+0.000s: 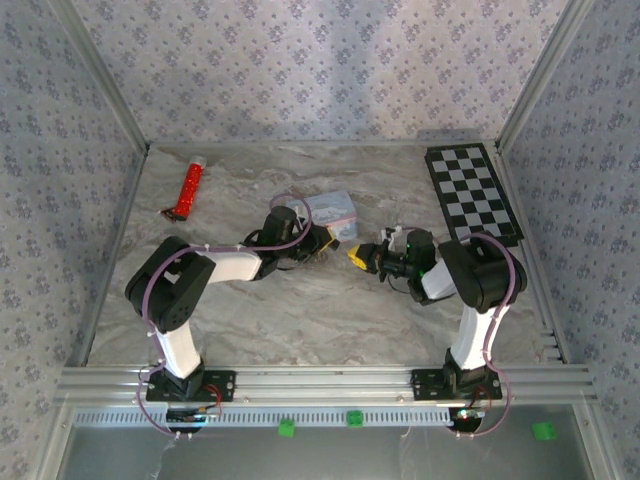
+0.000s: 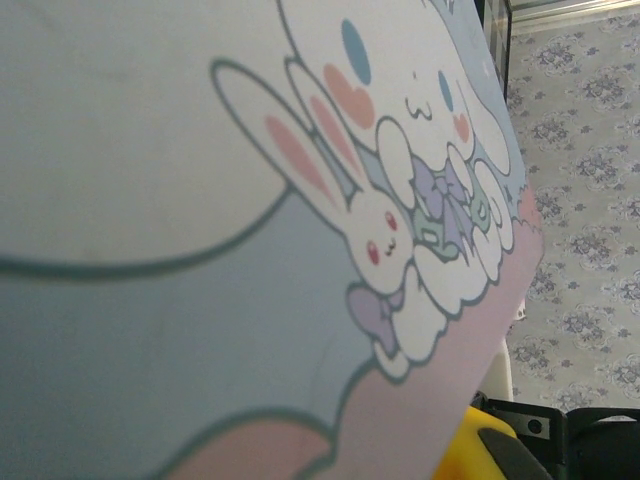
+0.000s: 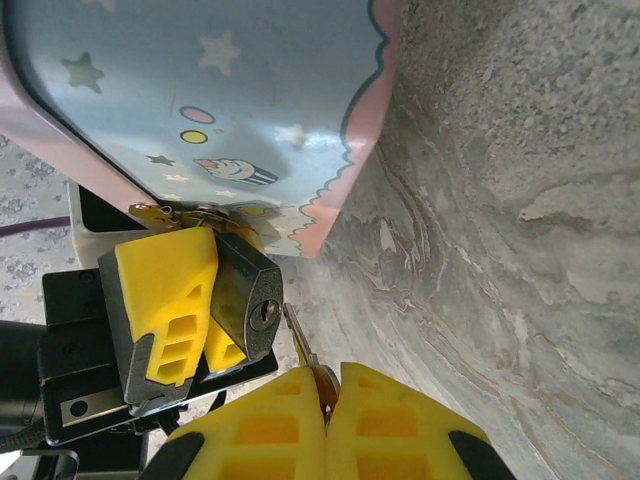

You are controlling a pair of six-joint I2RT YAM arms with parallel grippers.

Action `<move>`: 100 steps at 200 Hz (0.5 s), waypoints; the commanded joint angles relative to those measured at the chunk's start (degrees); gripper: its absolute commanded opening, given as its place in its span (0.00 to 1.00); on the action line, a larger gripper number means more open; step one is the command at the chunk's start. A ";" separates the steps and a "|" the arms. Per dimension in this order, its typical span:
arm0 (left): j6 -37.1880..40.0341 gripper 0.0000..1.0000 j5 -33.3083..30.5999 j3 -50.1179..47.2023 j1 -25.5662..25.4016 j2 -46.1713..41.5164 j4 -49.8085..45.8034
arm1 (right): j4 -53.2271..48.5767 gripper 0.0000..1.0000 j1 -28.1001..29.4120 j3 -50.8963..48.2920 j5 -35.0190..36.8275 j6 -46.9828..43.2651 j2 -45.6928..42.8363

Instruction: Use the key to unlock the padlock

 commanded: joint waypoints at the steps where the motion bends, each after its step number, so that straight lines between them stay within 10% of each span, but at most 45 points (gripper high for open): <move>1: -0.86 0.12 1.58 0.39 0.41 -2.22 5.12 | 2.73 0.00 0.15 0.91 -1.39 -0.28 1.08; 100: -1.19 0.11 2.05 0.38 0.65 -1.98 5.62 | 7.47 0.00 0.89 1.01 -1.65 1.49 3.83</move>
